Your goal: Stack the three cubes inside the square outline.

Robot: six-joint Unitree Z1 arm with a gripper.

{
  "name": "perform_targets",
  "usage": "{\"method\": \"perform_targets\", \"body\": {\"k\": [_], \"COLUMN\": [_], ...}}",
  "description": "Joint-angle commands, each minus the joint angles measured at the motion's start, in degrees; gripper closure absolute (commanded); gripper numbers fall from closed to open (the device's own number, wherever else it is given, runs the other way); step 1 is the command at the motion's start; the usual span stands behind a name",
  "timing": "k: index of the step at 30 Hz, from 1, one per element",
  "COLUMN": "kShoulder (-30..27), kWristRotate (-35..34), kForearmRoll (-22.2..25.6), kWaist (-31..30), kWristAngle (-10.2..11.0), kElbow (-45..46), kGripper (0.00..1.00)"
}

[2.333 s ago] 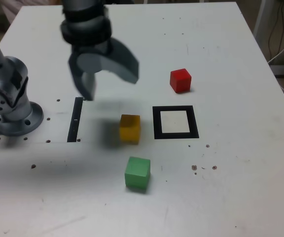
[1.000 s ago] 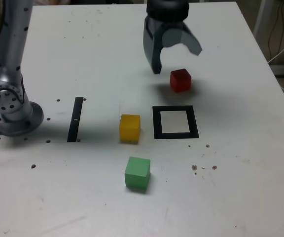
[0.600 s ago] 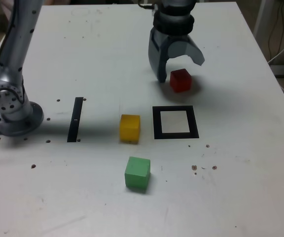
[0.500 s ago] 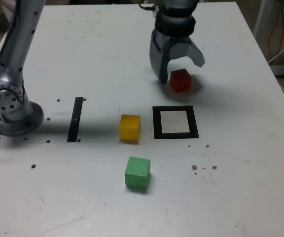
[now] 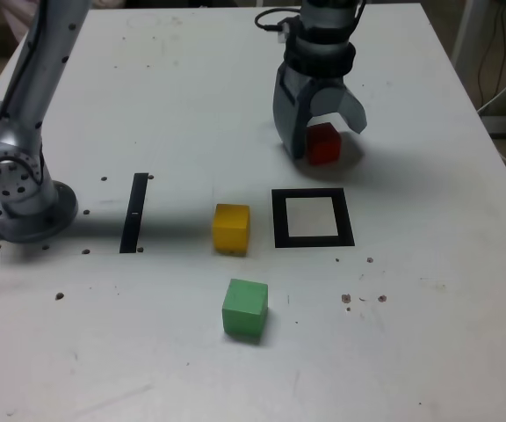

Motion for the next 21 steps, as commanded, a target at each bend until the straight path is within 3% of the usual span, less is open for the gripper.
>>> {"method": "perform_targets", "body": {"k": [1, 21], "kShoulder": [0.1, 0.9], "kWristRotate": [-0.1, -0.1], "kForearmRoll": [-0.4, -0.8], "kWaist": [-0.3, -1.1], "kWristAngle": [-0.4, -2.3], "kElbow": [-0.1, 0.5], "kGripper": [0.15, 0.35]}}
